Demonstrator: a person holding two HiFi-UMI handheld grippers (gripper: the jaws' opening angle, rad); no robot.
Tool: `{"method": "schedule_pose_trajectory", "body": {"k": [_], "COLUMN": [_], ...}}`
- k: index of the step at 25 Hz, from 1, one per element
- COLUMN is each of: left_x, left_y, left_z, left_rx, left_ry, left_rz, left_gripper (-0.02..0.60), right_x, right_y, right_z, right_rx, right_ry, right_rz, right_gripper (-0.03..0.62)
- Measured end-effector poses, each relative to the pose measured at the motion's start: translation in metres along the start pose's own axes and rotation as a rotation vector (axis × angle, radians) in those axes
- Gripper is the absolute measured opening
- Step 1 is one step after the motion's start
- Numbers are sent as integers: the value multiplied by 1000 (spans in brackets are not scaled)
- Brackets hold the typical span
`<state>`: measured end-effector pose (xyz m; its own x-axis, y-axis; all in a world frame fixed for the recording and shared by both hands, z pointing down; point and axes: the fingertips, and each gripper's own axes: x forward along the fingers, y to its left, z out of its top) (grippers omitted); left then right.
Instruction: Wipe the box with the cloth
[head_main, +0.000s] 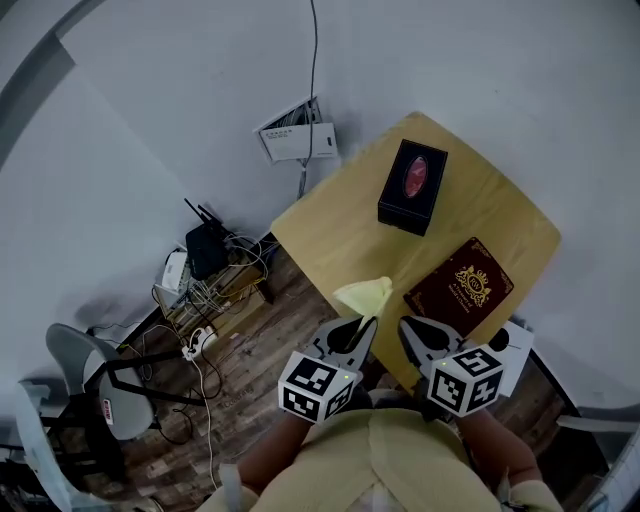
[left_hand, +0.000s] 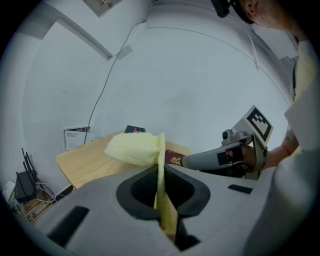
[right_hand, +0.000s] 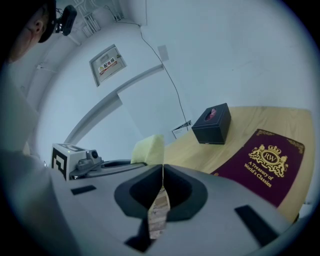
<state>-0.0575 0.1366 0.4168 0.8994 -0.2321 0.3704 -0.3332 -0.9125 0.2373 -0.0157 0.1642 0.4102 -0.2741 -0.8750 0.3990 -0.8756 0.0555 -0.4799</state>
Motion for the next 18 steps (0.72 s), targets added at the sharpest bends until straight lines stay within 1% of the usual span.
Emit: {"method": "schedule_pose_trajectory", "body": {"k": [4, 7, 11, 16, 18], "left_x": [12, 23, 46, 74, 83], "left_y": [9, 19, 37, 59, 66], "left_z": [6, 14, 27, 47, 54], "left_rx": [14, 31, 55, 110, 118], "left_ry": [17, 27, 47, 98, 108], "left_rz": [-30, -68, -147, -270, -312], "left_gripper": [29, 29, 29, 29, 29], "right_x": [3, 8, 19, 43, 54], "right_y": [-7, -13, -27, -46, -49], "right_z": [7, 14, 26, 48, 55], "right_rx": [28, 36, 58, 146, 171], "right_ry": [-17, -30, -54, -116, -132], "right_rz": [-25, -58, -128, -229, -258], "right_gripper": [29, 30, 29, 29, 31]}}
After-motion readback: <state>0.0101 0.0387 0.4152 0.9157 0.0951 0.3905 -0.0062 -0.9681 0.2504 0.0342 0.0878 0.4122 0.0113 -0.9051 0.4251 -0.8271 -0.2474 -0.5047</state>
